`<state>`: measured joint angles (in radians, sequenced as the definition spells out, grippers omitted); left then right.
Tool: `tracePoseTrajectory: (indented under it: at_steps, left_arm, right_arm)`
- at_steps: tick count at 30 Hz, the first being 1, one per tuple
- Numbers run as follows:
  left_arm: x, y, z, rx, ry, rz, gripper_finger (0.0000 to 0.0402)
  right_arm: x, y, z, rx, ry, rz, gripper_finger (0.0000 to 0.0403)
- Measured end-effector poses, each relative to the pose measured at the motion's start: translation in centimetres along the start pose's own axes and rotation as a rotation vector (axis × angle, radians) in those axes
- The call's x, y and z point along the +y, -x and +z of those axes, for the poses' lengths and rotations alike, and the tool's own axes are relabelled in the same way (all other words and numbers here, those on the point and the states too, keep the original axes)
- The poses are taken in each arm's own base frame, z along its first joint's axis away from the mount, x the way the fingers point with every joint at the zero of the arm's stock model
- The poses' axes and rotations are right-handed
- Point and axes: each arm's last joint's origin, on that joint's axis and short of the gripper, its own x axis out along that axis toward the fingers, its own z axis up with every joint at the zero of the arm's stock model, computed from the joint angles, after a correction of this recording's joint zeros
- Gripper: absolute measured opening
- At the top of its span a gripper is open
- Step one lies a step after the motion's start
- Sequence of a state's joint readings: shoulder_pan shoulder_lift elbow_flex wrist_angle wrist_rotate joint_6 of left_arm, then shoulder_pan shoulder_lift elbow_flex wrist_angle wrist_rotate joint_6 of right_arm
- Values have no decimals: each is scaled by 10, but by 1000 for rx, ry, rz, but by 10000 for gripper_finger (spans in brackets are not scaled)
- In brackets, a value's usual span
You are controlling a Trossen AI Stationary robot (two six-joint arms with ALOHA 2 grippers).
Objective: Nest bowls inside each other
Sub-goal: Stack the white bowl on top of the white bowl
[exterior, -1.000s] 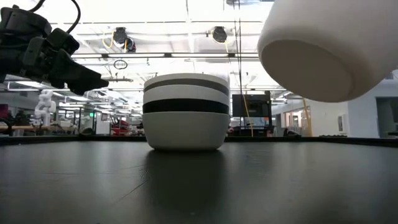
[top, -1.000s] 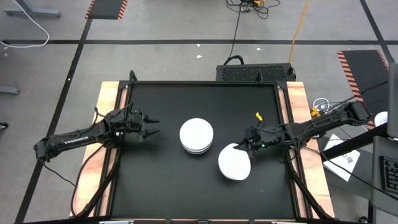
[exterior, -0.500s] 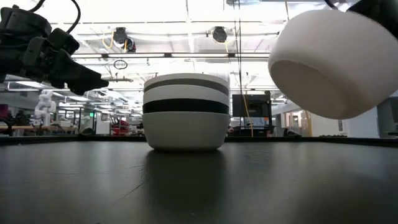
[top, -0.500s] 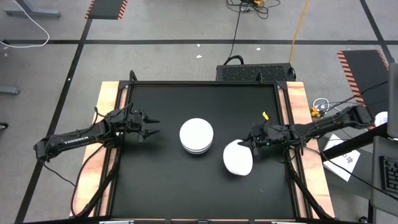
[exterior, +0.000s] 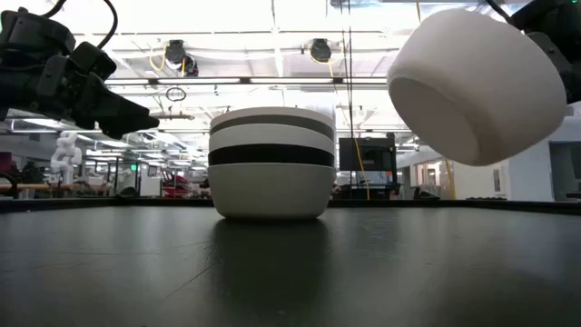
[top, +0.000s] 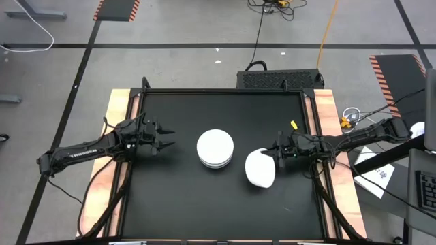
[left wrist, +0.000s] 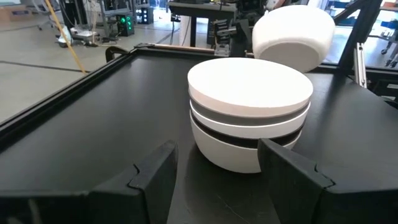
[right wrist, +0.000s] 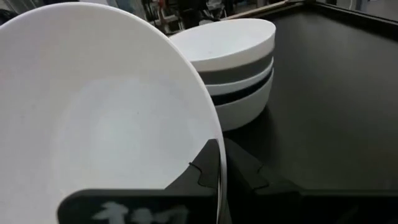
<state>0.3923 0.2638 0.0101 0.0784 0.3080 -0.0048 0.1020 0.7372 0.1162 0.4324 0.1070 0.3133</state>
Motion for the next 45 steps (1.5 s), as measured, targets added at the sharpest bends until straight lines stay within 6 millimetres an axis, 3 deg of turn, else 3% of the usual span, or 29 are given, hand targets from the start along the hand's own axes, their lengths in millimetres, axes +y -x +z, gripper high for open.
tracePoseTrajectory:
  at_steps: [13,20,26,40,45]
  left_arm:
    - [0,0,0,0,-1,0,223]
    - [0,0,0,0,-10,0,223]
    - [0,0,0,0,-10,0,223]
    - [0,0,-1,11,-19,0,223]
    - [0,0,-2,25,-15,0,223]
  right_arm:
    - [-8,-1,4,-31,4,-50,1]
    - [-16,1,21,-169,36,9,0]
    - [-28,2,30,-186,24,49,0]
    - [-40,-15,106,-118,18,89,0]
    - [-52,-23,122,-97,8,107,0]
